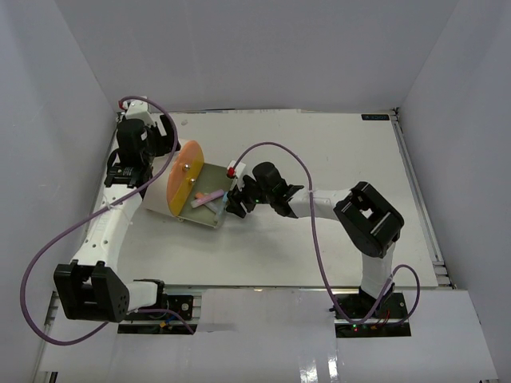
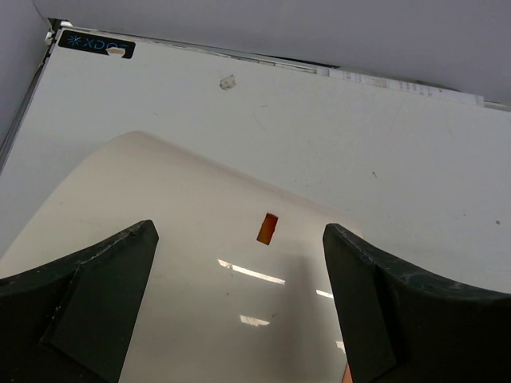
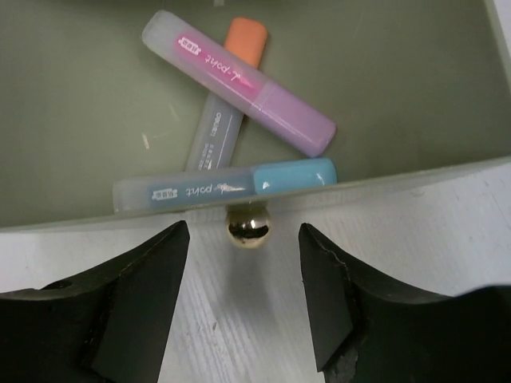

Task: Sort the stationery into containers
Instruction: Close the drawer in the storage box.

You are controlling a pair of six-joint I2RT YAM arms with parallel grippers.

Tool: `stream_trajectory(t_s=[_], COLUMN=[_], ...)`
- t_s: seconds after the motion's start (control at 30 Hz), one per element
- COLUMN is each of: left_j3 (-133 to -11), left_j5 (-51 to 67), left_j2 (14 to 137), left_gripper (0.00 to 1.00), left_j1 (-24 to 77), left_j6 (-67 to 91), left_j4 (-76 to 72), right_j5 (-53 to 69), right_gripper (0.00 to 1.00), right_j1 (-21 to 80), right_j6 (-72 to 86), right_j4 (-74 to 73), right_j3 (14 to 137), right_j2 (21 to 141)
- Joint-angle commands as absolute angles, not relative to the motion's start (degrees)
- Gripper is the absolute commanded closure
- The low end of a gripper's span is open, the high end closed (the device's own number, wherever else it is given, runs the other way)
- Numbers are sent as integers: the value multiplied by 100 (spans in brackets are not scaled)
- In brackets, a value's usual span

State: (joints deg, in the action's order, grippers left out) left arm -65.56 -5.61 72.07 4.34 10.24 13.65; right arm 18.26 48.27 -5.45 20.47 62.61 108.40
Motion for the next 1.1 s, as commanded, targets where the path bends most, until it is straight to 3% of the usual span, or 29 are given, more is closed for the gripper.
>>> stream_trajectory(t_s=[0.0, 0.4, 0.93, 1.07], left_j3=[-6214, -5573, -5484, -5458], left_j5=[-343, 281, 519, 606], left_j2=[6996, 6961, 7049, 7040], left_gripper=[4, 5, 5, 6], left_j1=[431, 431, 431, 431], left_j6=[1160, 1424, 1547, 1591], left_j4=[1178, 1046, 1011, 976], right_j5=[2004, 2382, 2909, 2953], right_gripper=[38, 46, 39, 32], right_j1=[4825, 4834, 4887, 4904], right_j6=[-668, -519, -132, -53], right_j4=[2329, 2637, 2786, 2804], right_j3=[6618, 7382, 9166, 9518], right_j2=[11030, 11522, 12858, 13025])
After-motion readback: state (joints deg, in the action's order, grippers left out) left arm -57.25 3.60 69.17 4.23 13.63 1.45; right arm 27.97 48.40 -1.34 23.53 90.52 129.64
